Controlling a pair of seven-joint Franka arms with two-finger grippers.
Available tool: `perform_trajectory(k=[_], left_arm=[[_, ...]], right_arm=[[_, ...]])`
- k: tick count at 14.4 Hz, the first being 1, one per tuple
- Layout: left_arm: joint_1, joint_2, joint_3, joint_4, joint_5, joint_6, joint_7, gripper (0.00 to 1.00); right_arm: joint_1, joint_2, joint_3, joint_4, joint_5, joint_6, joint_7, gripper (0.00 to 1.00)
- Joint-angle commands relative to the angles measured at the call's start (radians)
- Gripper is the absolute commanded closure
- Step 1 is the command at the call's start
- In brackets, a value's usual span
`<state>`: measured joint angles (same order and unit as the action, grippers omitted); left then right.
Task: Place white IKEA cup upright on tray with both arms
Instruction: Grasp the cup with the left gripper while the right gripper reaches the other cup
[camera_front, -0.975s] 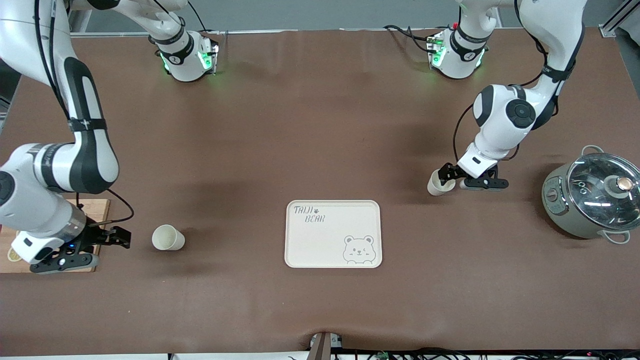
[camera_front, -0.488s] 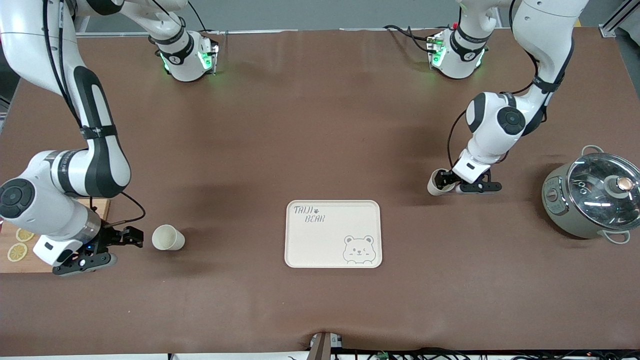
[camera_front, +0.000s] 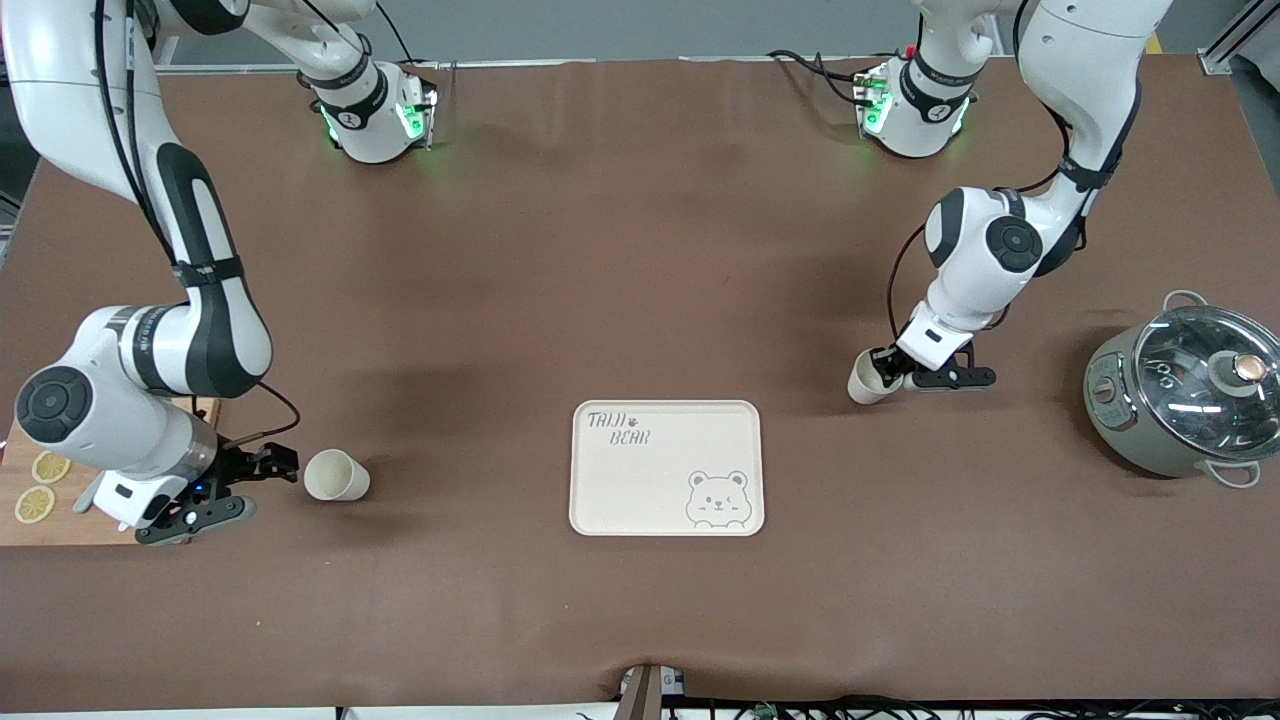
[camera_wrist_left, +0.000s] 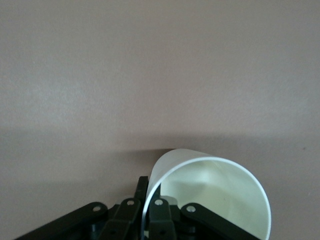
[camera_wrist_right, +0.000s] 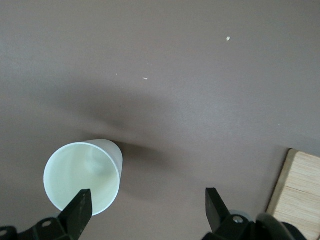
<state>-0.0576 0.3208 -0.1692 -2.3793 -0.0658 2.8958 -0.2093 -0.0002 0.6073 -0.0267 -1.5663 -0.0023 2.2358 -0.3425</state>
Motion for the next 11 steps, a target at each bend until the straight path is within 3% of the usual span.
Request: perform_trajectory(k=[1,4,6,11], left_arm=[[0.002,0.009,-0.006,0.040,-0.025,0.006,-0.009,1.00],[0.009,0.009,-0.003,0.101,-0.028,-0.006,-0.013,1.00],[0.009,0.023,0.004,0.191,-0.029,-0.079,-0.048,1.00],[-0.040,0.184,0.007,0.656,0.021,-0.591,-0.200,1.00]], right_arm=[[0.002,0.011,0.005,-0.011,0.019,0.010,-0.021,0.00],[0.003,0.025,0.007,-0.011,0.019,0.016,-0.023,0.00],[0.005,0.026,0.007,-0.012,0.019,0.027,-0.026,0.00],[0.012,0.038,0.007,-0.012,0.019,0.041,-0.027,0.00]])
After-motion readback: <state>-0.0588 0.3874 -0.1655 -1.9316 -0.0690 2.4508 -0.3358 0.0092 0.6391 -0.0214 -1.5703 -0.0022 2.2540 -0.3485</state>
